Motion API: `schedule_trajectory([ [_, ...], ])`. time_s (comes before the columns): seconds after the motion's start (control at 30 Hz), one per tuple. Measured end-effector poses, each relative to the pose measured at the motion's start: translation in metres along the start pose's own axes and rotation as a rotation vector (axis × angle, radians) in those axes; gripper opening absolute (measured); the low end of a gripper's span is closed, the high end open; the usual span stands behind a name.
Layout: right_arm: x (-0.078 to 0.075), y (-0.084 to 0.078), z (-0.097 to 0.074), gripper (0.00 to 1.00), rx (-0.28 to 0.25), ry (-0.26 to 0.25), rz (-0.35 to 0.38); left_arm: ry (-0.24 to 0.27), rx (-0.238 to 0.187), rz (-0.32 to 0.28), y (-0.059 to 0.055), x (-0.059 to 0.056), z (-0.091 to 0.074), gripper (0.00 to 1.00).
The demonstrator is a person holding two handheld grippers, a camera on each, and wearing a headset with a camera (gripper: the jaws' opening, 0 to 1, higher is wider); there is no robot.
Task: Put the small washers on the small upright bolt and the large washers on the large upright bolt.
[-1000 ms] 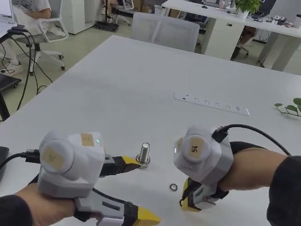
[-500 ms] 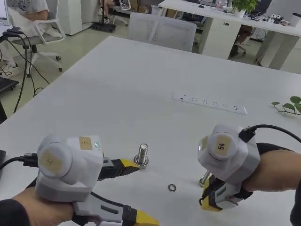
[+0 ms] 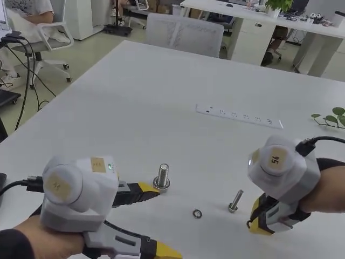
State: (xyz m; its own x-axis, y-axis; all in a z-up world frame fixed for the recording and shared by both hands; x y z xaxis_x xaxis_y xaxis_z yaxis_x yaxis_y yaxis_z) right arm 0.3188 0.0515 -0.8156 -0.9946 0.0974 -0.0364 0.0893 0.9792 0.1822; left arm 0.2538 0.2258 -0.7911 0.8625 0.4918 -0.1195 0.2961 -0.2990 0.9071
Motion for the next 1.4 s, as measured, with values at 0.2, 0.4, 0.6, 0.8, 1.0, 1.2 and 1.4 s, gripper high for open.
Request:
schedule_trajectory([
  [0.2,-0.008,-0.001,-0.010,0.14,-0.010,-0.009,0.009,0.001,0.004,-0.002,-0.001,0.001,0.000,0.71],
  [0.4,-0.016,0.004,-0.026,0.14,-0.024,-0.032,0.000,0.004,0.003,-0.004,-0.001,0.001,0.000,0.71],
  [0.6,-0.023,0.014,-0.040,0.14,-0.041,-0.065,-0.028,0.006,0.003,-0.004,-0.001,0.002,0.000,0.71],
  [0.8,-0.026,0.026,-0.044,0.14,-0.048,-0.082,-0.059,0.009,0.003,-0.002,-0.001,0.002,0.000,0.70],
  [1.0,-0.029,0.035,-0.043,0.14,-0.048,-0.085,-0.082,0.013,0.000,-0.005,-0.001,0.002,0.000,0.70],
  [1.2,-0.031,0.038,-0.038,0.14,-0.043,-0.076,-0.091,0.014,-0.001,-0.003,0.000,0.003,0.000,0.70],
  [1.4,-0.034,0.039,-0.034,0.14,-0.037,-0.066,-0.098,0.014,-0.001,-0.004,0.000,0.003,0.001,0.71],
])
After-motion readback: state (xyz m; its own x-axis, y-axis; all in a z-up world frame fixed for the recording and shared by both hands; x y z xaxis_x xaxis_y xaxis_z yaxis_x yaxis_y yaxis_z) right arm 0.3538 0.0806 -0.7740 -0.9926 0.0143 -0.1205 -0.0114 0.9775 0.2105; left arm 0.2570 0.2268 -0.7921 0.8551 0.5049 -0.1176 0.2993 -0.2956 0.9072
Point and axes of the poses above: the centre of the closed fingertips' face, and the gripper's own axes: z roughly forward along the fingers, x roughly to its left, y roughly out of its top, the point moved 3 cm from there along -z, roughly backward along the fingers
